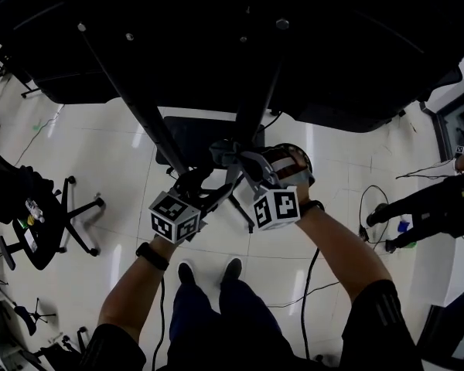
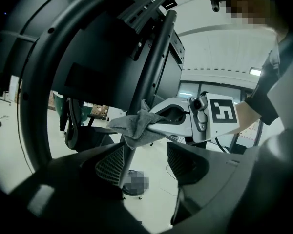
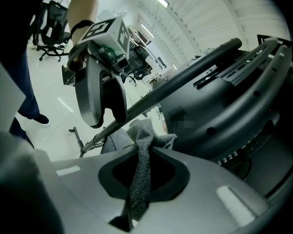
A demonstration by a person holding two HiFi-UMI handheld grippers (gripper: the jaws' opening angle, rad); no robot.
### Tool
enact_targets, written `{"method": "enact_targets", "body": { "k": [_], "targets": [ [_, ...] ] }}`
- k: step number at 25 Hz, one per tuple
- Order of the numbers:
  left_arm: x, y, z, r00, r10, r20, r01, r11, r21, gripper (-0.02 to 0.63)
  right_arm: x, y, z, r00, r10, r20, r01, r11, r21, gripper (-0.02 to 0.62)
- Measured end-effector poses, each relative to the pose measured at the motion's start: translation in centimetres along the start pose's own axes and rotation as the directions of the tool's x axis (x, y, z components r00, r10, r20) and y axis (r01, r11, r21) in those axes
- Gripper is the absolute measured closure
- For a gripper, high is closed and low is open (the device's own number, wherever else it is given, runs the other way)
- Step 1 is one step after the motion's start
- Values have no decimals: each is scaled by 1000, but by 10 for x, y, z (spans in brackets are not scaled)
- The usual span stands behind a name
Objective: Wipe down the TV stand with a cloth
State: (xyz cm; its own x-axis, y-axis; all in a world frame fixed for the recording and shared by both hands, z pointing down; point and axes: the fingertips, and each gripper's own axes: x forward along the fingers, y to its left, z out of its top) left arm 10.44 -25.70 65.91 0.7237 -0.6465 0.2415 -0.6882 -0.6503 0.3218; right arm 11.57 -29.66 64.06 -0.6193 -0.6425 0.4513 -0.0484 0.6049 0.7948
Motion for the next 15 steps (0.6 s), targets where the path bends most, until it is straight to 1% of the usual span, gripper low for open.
{"method": "enact_targets", "body": {
  "k": [8, 11, 15],
  "targets": [
    [20, 25, -50, 999, 9, -45, -10, 1000, -16, 308, 38, 61, -32, 996, 74, -41, -72, 996, 46, 580],
    [25, 29, -67, 998, 6, -57, -7, 1000, -24, 308, 52, 84, -46, 993, 98, -58, -93, 992, 83, 580],
    [32, 34, -103, 996, 3, -94, -7, 999, -41, 308, 71, 118, -61, 988, 136, -76, -126, 985, 116, 580]
  ]
}}
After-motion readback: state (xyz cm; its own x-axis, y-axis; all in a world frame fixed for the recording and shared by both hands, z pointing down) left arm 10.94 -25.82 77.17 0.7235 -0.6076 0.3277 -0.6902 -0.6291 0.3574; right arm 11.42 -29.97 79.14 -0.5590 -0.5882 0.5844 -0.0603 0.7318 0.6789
